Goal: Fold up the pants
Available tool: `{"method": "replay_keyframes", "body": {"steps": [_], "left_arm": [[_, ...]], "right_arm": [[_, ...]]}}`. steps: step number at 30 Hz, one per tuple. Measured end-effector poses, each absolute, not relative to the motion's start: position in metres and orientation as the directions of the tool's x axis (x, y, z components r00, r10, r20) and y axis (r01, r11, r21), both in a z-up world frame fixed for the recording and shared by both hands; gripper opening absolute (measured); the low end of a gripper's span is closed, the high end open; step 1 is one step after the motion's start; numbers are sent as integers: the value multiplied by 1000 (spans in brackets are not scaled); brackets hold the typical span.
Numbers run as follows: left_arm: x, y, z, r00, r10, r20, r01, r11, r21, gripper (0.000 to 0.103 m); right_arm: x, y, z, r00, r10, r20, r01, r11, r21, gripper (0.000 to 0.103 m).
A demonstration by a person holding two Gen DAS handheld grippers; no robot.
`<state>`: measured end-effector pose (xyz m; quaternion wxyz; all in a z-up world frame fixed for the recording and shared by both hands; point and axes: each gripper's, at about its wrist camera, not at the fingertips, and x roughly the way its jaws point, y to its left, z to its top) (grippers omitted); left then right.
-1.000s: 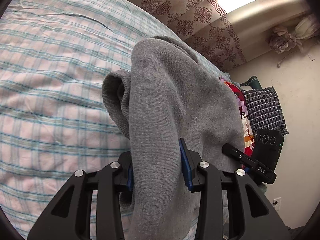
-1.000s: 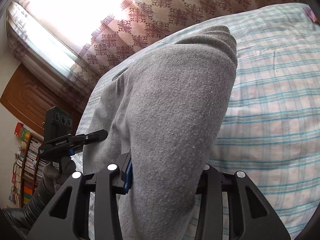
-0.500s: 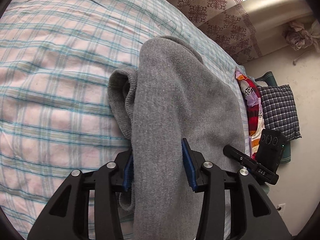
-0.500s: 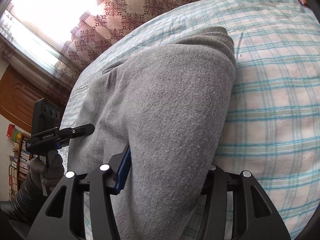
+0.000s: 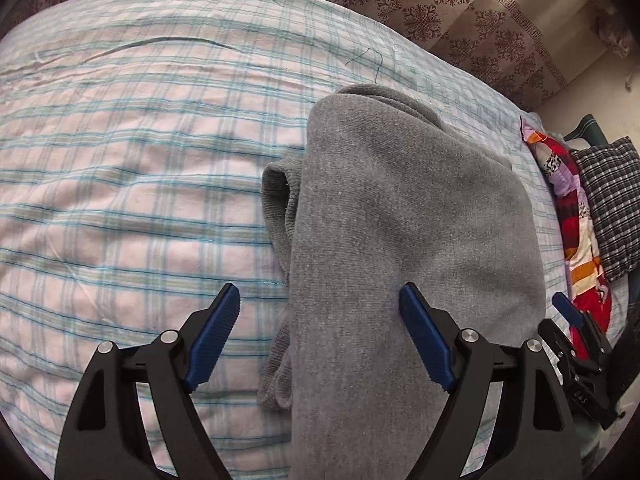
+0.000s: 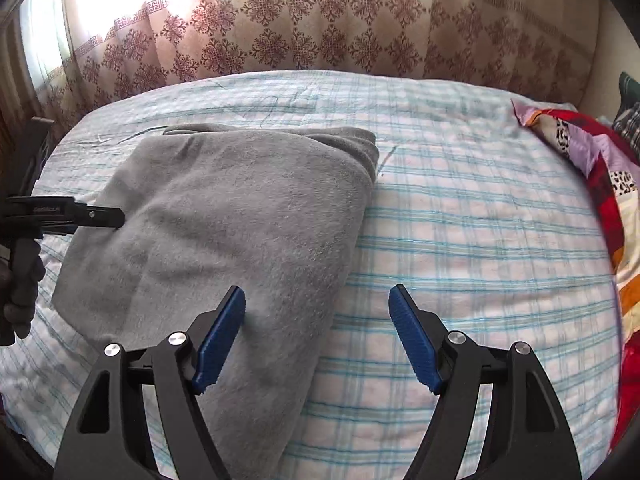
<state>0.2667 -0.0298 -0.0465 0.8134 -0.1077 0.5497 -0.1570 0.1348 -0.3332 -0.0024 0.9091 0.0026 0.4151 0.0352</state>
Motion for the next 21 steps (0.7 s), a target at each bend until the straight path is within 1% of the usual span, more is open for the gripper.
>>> {"method": "replay_keyframes", "body": {"steps": [1,5,7,9,13,14,15,17,21], "left_arm": [[263,-28,-43,349,-364,-863,133,931,-339,83],[249,-13,-40,344,-406,-847,84,911,-403,83],[238,-12,-43,347,-396,-850,85,916,-392,83],[225,-13,-46,363,-366,-857,101,930,-354,83],[204,-20,-47,428,-284,-858,142,959,-246,85],[203,-22,-47,440,-264,-858,146,964,-222,86],[201,-23,-46,449,-248,-858,147,968,-203,86],[196,-26,-41,473,-215,-854,153,975,-160,86],[174,-38,-21,552,-122,-825,191,981,-17,86]], "right_arm": [[127,-330,-2,655,73,-752,-62,997,43,74],[107,-317,-11,635,66,-770,-64,997,32,74],[103,-315,-20,614,63,-787,-54,998,37,74],[101,-316,-31,594,62,-802,-34,998,52,74],[102,-327,-51,555,95,-826,30,991,133,75],[102,-328,-52,555,99,-826,42,988,146,77],[101,-329,-52,555,96,-826,51,987,149,79],[97,-326,-45,569,86,-818,60,988,146,79],[78,-320,-22,624,61,-779,45,993,113,80]]}}
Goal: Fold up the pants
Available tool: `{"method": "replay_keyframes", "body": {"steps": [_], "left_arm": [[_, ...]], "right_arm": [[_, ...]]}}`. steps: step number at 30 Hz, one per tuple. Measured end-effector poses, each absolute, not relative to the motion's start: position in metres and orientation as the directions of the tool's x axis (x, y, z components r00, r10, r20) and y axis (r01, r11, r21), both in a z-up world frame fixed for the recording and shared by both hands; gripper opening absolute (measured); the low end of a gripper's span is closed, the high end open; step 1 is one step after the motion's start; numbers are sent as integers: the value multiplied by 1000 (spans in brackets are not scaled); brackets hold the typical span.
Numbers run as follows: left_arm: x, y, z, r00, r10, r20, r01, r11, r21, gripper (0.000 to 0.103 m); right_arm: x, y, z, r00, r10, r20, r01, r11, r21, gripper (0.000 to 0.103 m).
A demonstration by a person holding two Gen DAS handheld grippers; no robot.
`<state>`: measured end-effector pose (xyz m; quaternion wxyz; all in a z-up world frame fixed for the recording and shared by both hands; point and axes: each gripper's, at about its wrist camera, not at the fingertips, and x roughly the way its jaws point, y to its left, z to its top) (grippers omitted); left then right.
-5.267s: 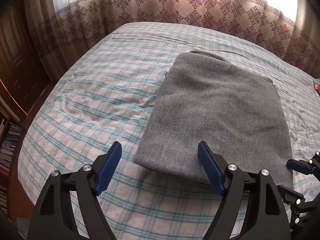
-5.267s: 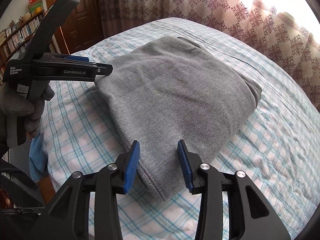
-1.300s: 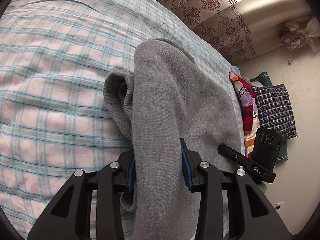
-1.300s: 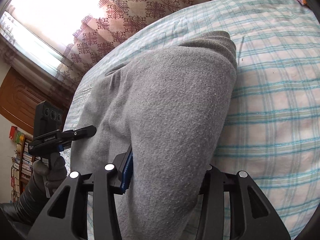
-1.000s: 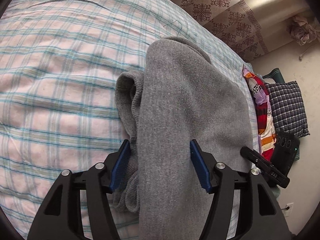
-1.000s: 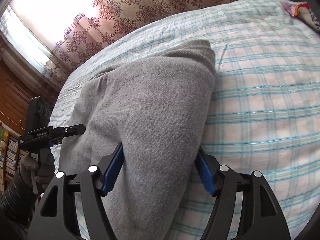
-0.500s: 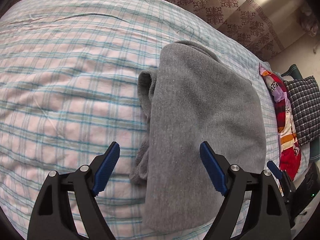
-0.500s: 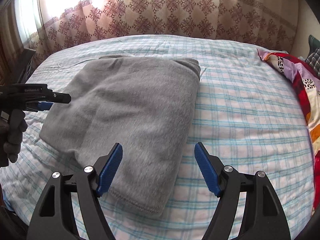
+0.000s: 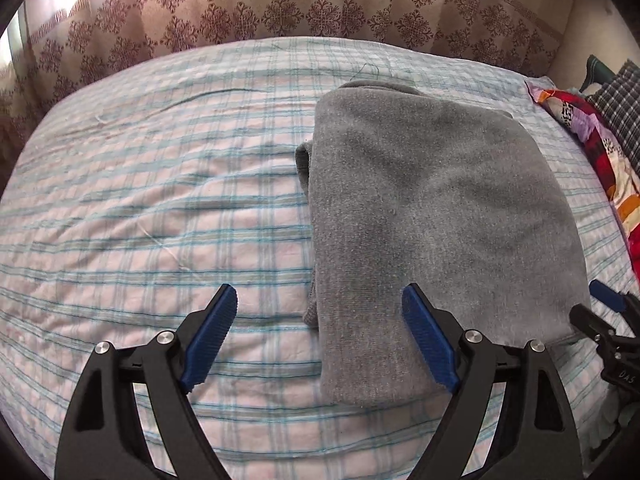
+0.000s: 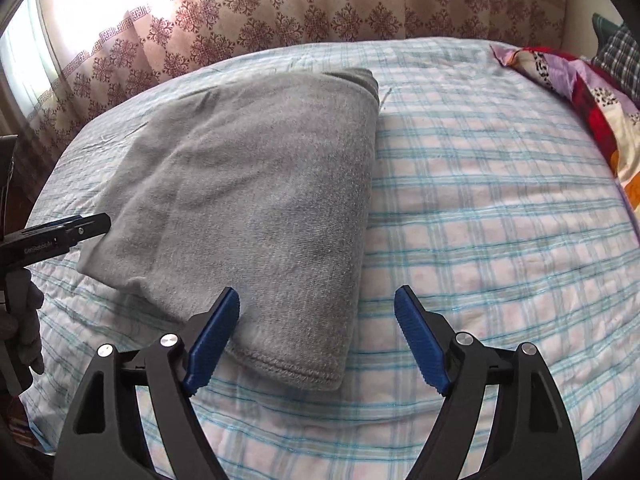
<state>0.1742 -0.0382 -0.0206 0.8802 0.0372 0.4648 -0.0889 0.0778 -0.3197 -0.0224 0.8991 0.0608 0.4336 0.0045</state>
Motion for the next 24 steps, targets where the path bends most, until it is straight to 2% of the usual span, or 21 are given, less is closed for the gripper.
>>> {"method": "replay_keyframes", "body": {"steps": [4,9,16,24], "left_arm": [[151,-48,1,612,-122,-782,214,977,15,95],[125,-60,18,648,-132,-751,216,976,15,100],[104,-79,22,674,-52,-737,209,970,123,100],[88,-90,40,739,18,-674,173,961,216,100]], "right_arm": [[58,-319,-9,653,69,-754,55,989,139,81],[38,-310,-1,681,74,-729,35,990,133,87],[23,-297,9,709,56,-703,14,996,93,90],[15,-289,24,748,22,-664,18,998,53,91]]}}
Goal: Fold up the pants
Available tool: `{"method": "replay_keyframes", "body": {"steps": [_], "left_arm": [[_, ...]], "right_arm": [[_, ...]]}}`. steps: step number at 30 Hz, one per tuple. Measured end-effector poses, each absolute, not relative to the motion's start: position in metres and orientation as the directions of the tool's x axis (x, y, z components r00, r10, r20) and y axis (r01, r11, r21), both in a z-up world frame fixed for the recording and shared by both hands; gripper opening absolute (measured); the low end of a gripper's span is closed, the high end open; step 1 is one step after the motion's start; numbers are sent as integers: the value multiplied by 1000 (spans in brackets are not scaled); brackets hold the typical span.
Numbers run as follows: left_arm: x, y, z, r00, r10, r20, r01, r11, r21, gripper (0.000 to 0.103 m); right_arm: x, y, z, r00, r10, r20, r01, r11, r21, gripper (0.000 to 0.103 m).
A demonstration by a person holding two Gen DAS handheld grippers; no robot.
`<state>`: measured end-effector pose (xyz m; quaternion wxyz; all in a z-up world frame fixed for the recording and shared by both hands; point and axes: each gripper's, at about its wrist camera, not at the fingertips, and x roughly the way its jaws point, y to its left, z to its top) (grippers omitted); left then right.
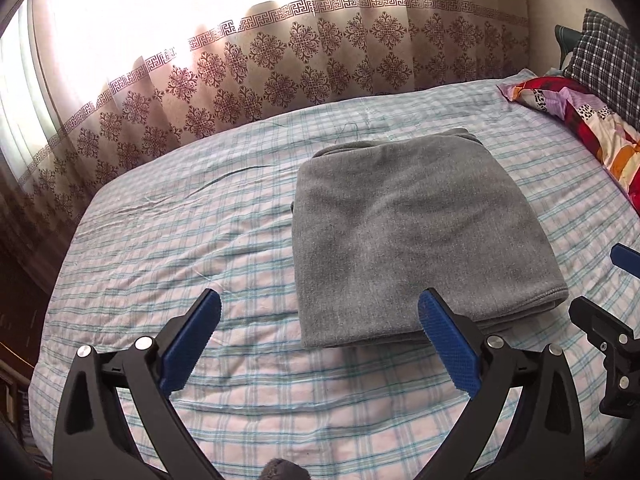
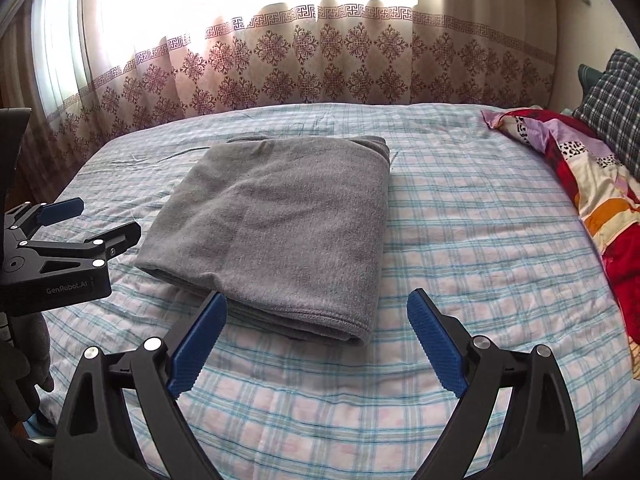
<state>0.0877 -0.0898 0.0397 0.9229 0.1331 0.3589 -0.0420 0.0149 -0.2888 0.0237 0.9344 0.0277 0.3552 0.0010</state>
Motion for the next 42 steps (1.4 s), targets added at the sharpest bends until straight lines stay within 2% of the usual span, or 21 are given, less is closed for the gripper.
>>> {"method": "replay_keyframes", "body": {"steps": [11,42], "left_arm": [[87,-97,42,729,70,-681,146,956,254,100],[90,-103,32,703,64,-708,174,950,260,100]], "right_arm": [[15,-292,25,754,-7,-657,36,999,31,93],[12,-286,31,767,-30,-641,37,999,-2,93]]}}
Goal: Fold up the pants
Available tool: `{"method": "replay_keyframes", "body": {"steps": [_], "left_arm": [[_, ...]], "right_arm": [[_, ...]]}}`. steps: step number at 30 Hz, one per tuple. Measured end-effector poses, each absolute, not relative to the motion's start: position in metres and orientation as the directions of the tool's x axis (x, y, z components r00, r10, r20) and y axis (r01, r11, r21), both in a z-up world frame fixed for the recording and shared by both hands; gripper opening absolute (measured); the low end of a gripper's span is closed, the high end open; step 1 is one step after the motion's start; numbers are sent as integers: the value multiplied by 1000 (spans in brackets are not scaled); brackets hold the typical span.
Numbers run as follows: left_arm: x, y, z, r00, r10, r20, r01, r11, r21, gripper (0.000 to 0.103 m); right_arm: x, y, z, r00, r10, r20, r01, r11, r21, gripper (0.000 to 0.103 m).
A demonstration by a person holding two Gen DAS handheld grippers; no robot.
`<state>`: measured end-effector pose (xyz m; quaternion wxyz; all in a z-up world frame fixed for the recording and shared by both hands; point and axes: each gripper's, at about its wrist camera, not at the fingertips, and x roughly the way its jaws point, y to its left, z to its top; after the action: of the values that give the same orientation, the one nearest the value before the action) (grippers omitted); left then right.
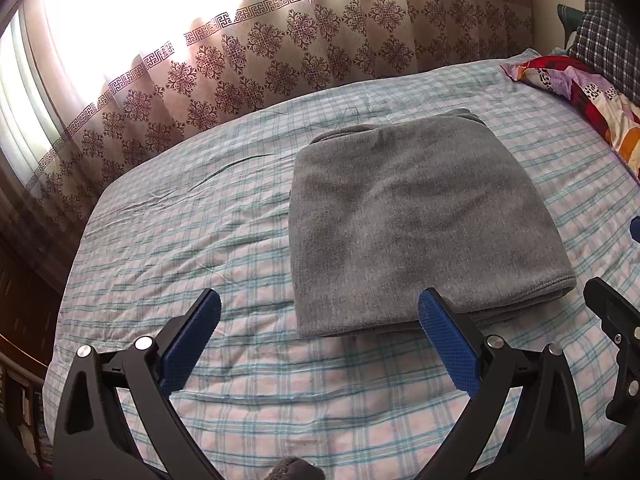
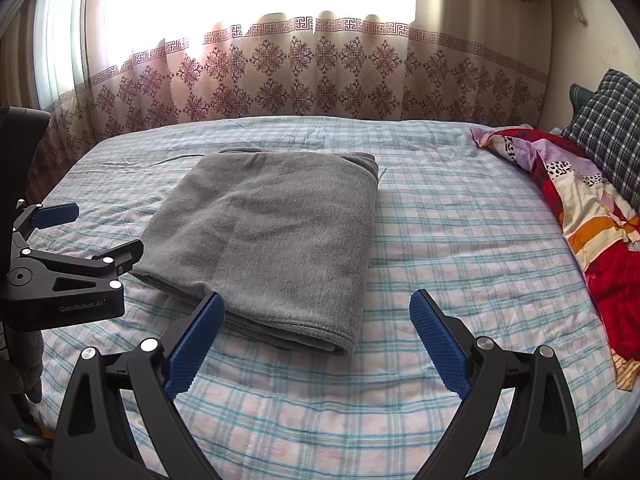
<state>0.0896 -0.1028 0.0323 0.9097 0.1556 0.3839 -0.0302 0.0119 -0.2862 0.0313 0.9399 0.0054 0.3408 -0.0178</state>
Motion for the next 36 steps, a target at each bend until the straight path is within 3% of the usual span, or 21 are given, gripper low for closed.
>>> {"method": "replay_keyframes", "body": {"steps": [36], "left_arm": [[90,-102,29,699,51,-714,200,944,263,100]], "right_arm": [[13,-289,27,760,-28,-650,35,999,-2,93]]}}
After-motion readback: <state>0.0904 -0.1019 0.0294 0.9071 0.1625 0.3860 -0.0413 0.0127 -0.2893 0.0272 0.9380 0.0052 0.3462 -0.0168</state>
